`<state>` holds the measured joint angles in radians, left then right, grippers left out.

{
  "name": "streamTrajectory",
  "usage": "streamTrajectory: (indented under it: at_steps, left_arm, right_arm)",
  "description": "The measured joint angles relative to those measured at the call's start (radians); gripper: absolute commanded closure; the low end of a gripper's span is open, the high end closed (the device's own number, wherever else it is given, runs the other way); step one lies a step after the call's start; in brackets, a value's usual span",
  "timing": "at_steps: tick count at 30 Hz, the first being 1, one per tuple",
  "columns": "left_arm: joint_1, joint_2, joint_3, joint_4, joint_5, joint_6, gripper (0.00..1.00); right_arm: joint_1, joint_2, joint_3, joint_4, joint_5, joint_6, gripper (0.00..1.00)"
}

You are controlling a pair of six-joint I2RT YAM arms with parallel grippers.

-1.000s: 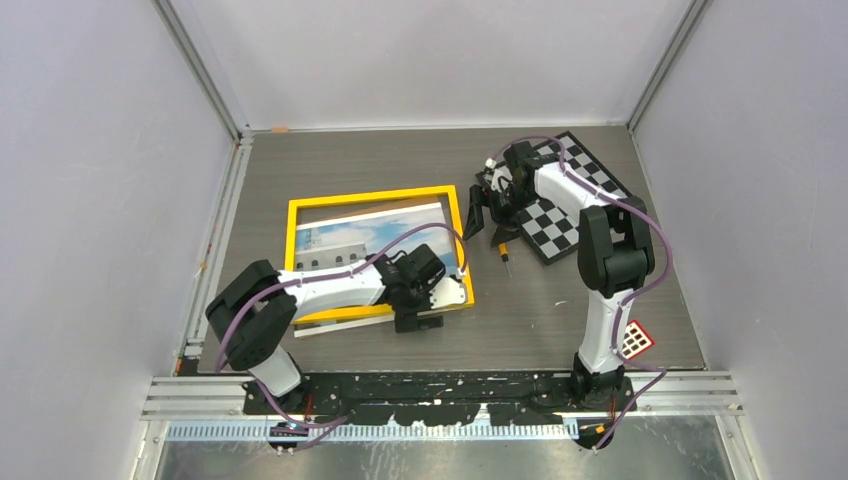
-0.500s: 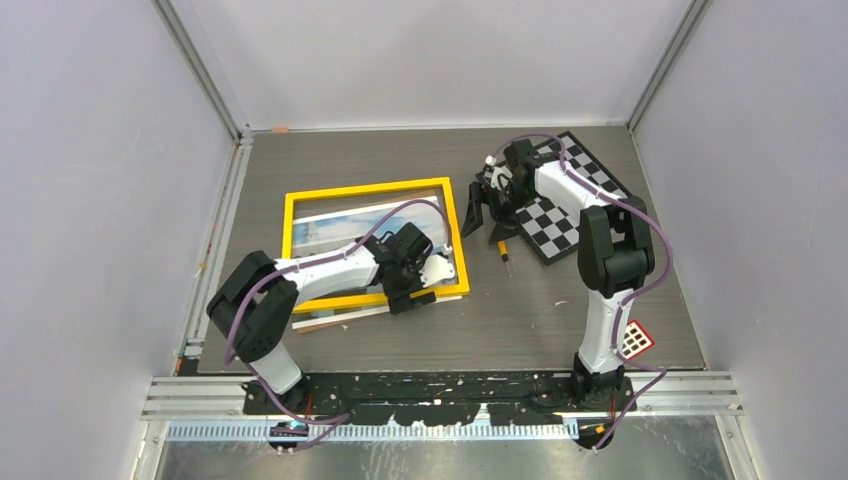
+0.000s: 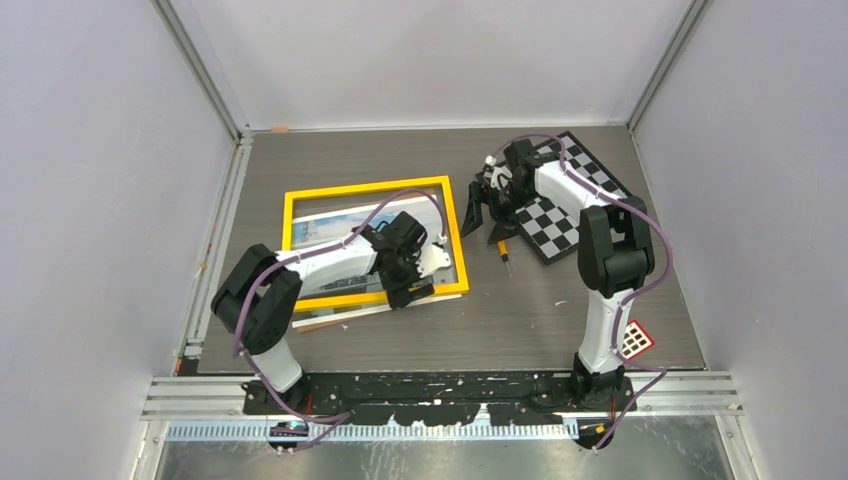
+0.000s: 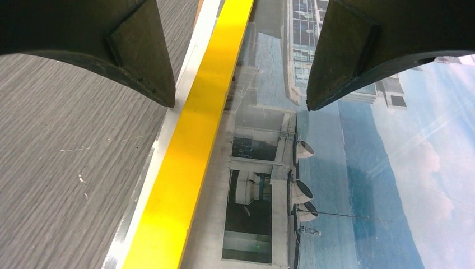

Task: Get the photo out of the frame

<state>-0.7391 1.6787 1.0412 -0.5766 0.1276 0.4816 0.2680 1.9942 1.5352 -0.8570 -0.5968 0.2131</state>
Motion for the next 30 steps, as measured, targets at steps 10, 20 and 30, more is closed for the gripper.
streamTrajectory:
  at_steps: [10,20,30]
  left_arm:
    - [0.007,0.019,0.002,0.0,-0.003,0.003,0.17]
    - [0.072,0.055,0.044,-0.021,0.02,0.001,0.28]
    - [0.099,0.057,0.056,-0.046,0.068,0.061,0.08]
  right_arm:
    - [0.0,0.002,0.0,0.0,-0.001,0.0,0.11]
    - [0.0,0.005,0.0,0.001,-0.007,0.0,0.12]
    - [0.0,0.011,0.0,0.001,-0.012,0.0,0.12]
